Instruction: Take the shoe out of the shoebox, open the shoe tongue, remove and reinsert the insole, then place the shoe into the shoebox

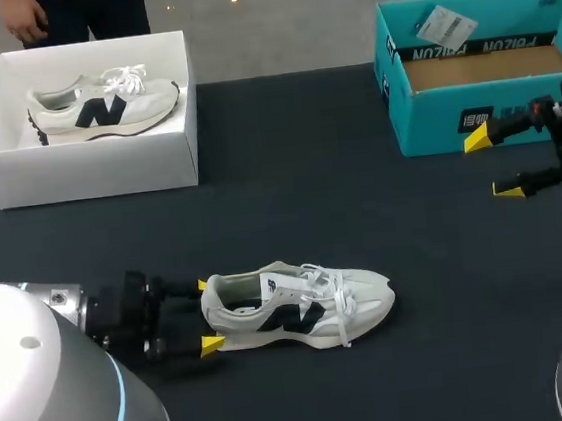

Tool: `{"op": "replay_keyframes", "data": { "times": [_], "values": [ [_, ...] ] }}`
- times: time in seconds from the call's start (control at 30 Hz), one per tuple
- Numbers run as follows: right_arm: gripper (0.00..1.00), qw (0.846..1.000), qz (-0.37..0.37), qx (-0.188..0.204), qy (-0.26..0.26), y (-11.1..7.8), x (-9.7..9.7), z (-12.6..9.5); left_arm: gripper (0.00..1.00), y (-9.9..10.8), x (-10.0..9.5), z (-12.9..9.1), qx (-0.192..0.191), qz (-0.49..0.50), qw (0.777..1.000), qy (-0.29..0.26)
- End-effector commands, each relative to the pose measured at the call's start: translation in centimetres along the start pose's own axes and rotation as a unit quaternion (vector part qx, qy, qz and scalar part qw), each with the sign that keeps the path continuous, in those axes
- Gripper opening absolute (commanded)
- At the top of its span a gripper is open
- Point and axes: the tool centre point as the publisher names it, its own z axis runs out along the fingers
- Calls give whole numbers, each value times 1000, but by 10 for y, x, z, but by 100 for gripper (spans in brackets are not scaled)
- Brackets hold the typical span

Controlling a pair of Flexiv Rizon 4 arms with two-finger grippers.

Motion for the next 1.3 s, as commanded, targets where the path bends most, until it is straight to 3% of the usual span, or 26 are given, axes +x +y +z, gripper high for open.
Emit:
{"op": "replay_keyframes", "data": {
  "times": [0.03,0.5,0.97,1.0,1.07,1.1,1.3],
  "values": [
    [100,1000,1,-1,-2,-1,0,1,100,1,-1,6,4,0,1000,-2],
    [100,1000,1,-1,-2,-1,0,1,100,-4,0,22,0,7,1000,-4],
    [100,1000,1,-1,-2,-1,0,1,100,3,-2,28,-33,14,999,-9],
    [100,1000,1,-1,-2,-1,0,1,77,3,-2,28,-36,14,999,-9],
    [100,1000,1,-1,-2,-1,0,1,15,3,-2,28,-40,13,999,-8],
    [100,1000,1,-1,-2,-1,0,1,0,3,-2,27,-41,14,999,-6],
    [100,1000,1,-1,-2,-1,0,1,0,3,2,26,-58,17,998,6]
  ]
}}
